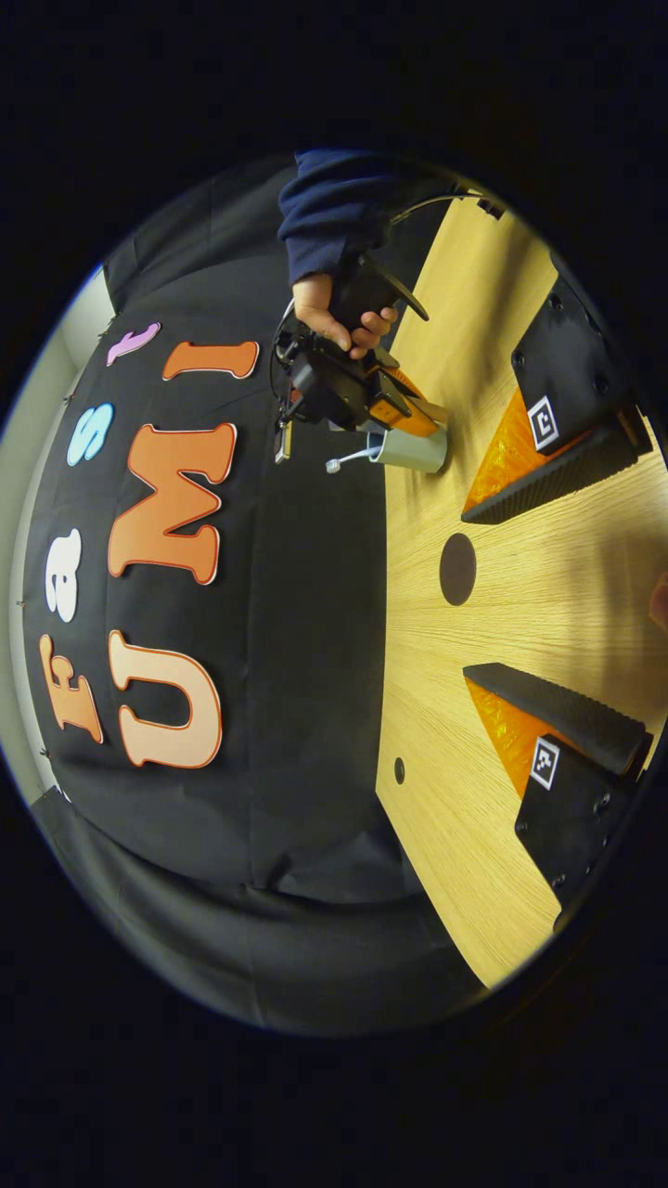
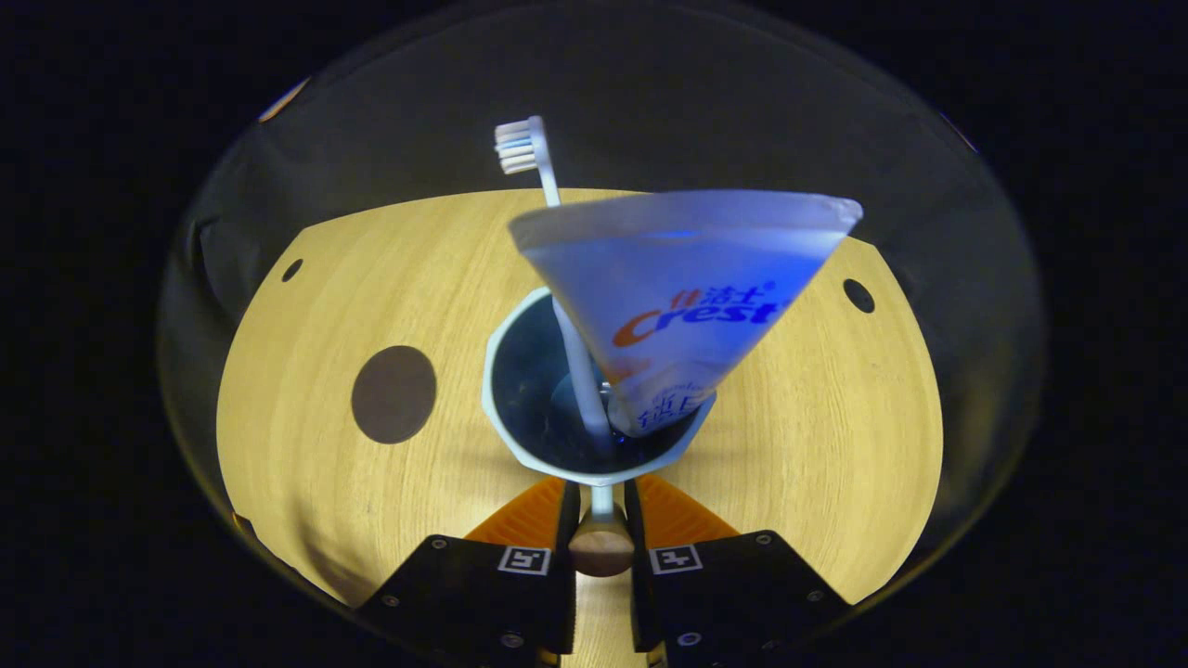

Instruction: Put the toothbrush and toothpaste on the desktop into the cup, then pick up the cup and place it on the coaster on the desktop.

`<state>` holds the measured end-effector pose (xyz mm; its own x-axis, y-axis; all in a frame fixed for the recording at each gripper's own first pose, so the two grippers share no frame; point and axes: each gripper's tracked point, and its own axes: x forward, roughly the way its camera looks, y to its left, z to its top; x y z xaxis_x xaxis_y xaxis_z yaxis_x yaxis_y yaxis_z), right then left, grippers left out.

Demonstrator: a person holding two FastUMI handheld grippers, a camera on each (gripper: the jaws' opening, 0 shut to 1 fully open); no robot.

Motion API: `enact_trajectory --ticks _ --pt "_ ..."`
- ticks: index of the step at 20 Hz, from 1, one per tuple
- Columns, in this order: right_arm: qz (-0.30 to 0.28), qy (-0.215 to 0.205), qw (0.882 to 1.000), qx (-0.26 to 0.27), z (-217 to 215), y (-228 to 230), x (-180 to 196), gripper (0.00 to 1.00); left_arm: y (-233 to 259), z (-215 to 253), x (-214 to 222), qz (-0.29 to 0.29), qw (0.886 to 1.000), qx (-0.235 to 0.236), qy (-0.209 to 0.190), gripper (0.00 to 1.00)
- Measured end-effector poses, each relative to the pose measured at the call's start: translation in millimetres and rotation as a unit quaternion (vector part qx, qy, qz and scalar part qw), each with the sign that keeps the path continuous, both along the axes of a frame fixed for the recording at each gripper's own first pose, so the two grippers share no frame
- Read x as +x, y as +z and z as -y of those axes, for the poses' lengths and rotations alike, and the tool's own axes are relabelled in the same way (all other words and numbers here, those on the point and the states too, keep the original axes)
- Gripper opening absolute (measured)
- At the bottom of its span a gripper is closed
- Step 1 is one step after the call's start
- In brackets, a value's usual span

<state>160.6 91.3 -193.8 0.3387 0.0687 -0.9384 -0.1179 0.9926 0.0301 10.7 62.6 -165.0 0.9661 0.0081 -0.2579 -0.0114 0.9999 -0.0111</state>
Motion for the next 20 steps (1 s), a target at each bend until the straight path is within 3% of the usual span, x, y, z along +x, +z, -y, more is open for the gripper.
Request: enact_trajectory --ticks 11,20 --pt "0.026 0.072 0.997 0.02 3 -2 8 0.24 -7 -3 -9 -0.006 1.0 -0.005 0.006 0.96" --pt "0.02 0.103 0.994 0.036 0 -5 8 0.24 -11 -35 -25 -0.008 0.999 -0.004 0.033 0.96"
